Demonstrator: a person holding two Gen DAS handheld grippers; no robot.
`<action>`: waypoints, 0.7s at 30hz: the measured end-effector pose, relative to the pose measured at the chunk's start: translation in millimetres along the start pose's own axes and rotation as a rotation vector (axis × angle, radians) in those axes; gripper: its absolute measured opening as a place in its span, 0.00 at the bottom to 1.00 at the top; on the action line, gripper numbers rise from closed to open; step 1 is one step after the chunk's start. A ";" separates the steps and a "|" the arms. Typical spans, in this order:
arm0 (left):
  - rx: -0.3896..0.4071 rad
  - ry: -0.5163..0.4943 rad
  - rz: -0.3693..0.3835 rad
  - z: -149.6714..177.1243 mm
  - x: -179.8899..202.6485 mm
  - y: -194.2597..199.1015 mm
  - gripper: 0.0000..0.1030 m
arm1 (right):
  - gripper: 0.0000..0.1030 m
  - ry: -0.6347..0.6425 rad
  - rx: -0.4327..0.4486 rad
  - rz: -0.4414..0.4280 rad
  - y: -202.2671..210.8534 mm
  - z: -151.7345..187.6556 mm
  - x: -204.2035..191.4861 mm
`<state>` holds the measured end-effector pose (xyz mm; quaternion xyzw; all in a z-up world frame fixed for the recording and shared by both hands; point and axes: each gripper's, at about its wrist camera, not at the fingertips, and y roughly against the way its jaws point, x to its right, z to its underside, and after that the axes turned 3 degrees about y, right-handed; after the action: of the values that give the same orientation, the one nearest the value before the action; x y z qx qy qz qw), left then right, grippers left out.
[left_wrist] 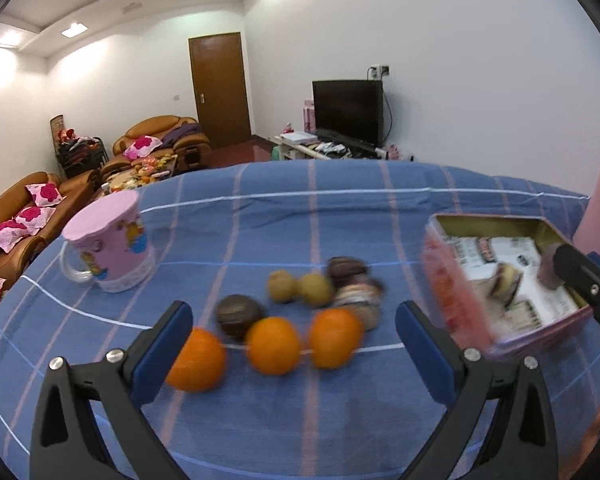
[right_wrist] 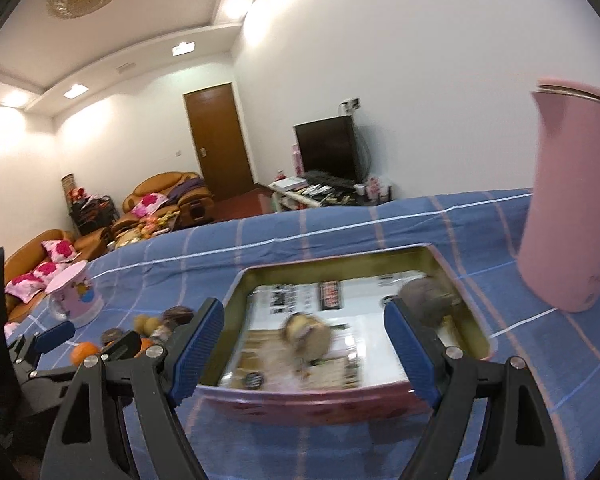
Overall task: Organize fruits
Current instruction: 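Move both tools back toward the oranges on the cloth, then grasp a large orange with the left tool while the right tool grasps another orange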
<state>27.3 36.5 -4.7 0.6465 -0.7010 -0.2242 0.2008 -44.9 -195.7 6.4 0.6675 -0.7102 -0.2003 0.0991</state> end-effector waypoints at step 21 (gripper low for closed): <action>-0.306 0.055 0.027 11.4 -76.8 -65.2 0.71 | 0.53 0.166 -0.204 -0.259 -38.8 17.7 -120.3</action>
<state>80.3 109.5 -50.8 0.6048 -0.6615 -0.3079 0.3191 -6.2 -75.3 -10.5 0.7540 -0.5838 -0.2268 0.1979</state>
